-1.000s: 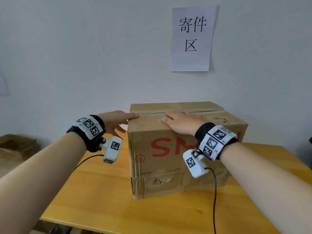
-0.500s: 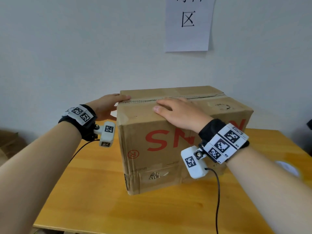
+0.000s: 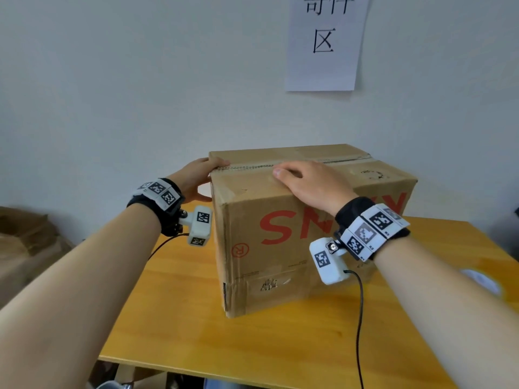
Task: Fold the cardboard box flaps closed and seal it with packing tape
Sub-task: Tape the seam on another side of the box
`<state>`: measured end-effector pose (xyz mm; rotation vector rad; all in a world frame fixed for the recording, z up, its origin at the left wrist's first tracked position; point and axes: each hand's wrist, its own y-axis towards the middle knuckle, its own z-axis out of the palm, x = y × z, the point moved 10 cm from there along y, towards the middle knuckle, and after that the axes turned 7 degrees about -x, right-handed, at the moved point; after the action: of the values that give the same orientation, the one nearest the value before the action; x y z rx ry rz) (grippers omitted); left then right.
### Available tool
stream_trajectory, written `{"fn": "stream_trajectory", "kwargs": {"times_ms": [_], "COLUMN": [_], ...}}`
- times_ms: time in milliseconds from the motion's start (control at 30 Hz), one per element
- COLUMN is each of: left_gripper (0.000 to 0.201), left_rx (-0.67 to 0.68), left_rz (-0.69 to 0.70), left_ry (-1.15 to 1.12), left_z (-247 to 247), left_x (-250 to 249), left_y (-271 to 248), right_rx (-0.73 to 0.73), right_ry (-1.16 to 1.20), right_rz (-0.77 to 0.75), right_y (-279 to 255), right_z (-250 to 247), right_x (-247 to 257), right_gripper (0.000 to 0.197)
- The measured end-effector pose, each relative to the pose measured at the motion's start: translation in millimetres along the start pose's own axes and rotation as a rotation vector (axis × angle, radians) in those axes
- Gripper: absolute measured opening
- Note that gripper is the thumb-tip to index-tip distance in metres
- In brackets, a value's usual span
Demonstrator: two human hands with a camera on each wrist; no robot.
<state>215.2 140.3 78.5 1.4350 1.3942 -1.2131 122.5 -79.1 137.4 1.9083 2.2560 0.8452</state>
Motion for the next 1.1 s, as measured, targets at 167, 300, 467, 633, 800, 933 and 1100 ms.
{"fn": "stream_trajectory", "kwargs": {"times_ms": [167, 300, 467, 633, 800, 933, 1100], "left_gripper": [0.077, 0.107, 0.117, 0.079, 0.048, 0.042, 0.055], "left_rx": [-0.093, -0.264, -0.362, -0.354, -0.348, -0.378, -0.219], "left_rz": [-0.011, -0.013, 0.015, 0.151, 0.172, 0.226, 0.537], "left_ry": [0.000, 0.094, 0.346, 0.647, 0.779, 0.800, 0.748], "left_z": [-15.5, -32.2, -31.8, -3.7, 26.7, 38.5, 82.2], "left_x": [3.1, 6.1, -11.1, -39.9, -45.7, -51.2, -70.2], "left_y": [-18.0, -32.6, -53.8, -83.5, -95.4, -101.1, -105.0], "right_rx": [-0.163, -0.286, -0.270, -0.020, 0.213, 0.195, 0.123], "right_ry": [0.080, -0.049, -0.029, 0.206, 0.340, 0.352, 0.417], "right_rz": [-0.044, 0.096, 0.243, 0.289, 0.154, 0.127, 0.195], "right_y": [-5.6, -10.1, -23.4, -46.6, -84.9, -95.3, -82.1], "right_z": [-19.4, -38.4, -58.1, -53.7, -45.5, -49.9, -56.7], "right_x": [-4.1, -32.7, -65.7, -61.3, -22.5, -27.4, -55.3], "right_gripper": [0.037, 0.036, 0.016, 0.037, 0.087, 0.081, 0.056]}}
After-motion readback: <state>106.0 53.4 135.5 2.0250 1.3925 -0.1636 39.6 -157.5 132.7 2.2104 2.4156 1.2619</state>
